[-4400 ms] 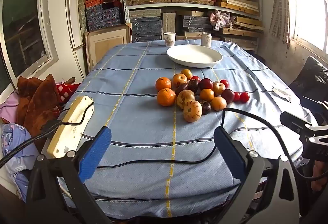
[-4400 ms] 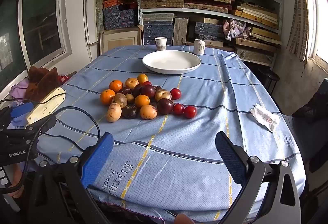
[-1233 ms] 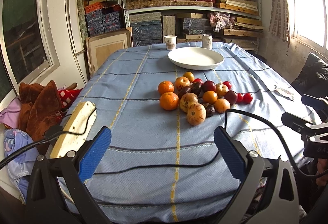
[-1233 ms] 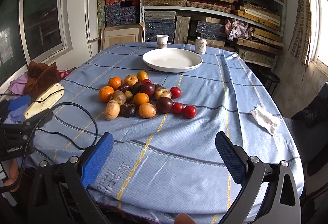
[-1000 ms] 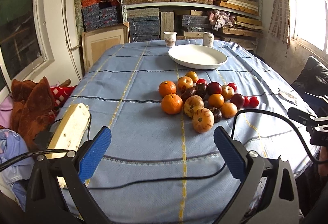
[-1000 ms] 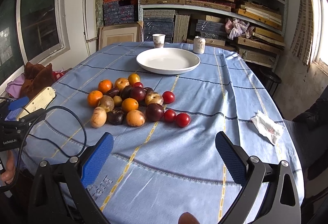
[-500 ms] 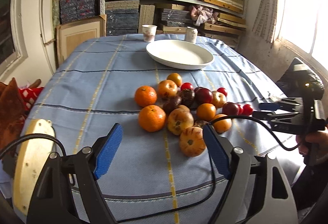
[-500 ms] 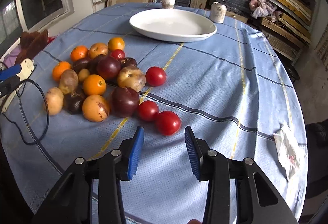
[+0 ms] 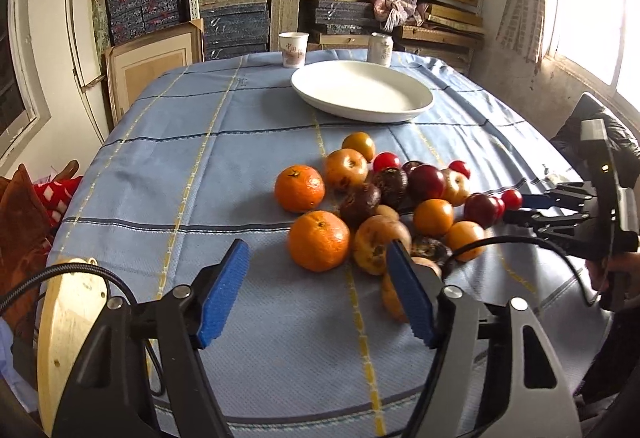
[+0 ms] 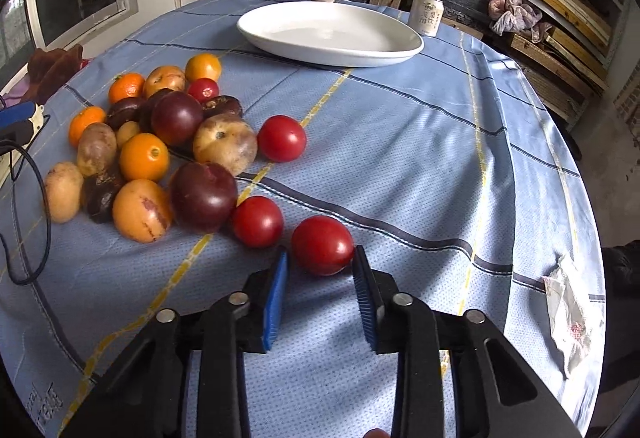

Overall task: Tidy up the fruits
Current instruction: 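Grasp an orange with the left tool while the right tool grasps a red tomato, place both on plate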

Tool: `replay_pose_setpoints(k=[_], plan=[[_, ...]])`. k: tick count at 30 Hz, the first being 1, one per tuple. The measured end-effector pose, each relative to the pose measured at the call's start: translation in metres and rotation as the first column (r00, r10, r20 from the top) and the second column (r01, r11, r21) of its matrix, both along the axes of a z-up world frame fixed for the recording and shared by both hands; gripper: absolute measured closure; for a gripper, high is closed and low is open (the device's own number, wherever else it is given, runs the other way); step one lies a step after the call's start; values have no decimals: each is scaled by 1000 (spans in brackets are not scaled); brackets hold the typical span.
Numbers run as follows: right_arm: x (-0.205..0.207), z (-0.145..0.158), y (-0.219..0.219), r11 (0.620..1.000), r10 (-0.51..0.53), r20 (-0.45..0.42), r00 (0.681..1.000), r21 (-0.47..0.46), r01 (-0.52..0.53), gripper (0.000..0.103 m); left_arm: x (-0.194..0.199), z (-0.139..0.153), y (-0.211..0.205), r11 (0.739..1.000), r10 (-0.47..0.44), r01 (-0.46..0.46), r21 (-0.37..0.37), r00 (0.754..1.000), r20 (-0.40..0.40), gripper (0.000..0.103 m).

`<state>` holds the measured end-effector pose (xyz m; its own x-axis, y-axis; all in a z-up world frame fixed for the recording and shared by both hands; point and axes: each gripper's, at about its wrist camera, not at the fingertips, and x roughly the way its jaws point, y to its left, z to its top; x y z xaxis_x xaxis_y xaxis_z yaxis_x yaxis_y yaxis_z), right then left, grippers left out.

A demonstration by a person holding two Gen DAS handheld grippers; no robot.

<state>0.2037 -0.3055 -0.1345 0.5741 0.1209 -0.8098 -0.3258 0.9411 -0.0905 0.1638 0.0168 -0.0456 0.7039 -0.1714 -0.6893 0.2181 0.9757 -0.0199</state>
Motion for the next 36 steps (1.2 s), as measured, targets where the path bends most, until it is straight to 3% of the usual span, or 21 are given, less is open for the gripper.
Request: replay_pose_setpoints(k=[12,19,23,36], plan=[[-3,14,-13,996,-29,11,1000,85,28,74,50,-27,16,988,-153,153,-13,979,-133,43],[-9,24,-19,993,-27,8,1000,117,25,74,56,-35,19,958,-281,268,-102,947,-152,48],[-9,28,-19,991,-29,12,1000,129,27,74,59,-45,10,960,-280,276,-44,944,-176,48],[-1,44,-13,990,3,33,999,139,-7,74,52,-39,4,962,-270,272,-3,953,-137,57]])
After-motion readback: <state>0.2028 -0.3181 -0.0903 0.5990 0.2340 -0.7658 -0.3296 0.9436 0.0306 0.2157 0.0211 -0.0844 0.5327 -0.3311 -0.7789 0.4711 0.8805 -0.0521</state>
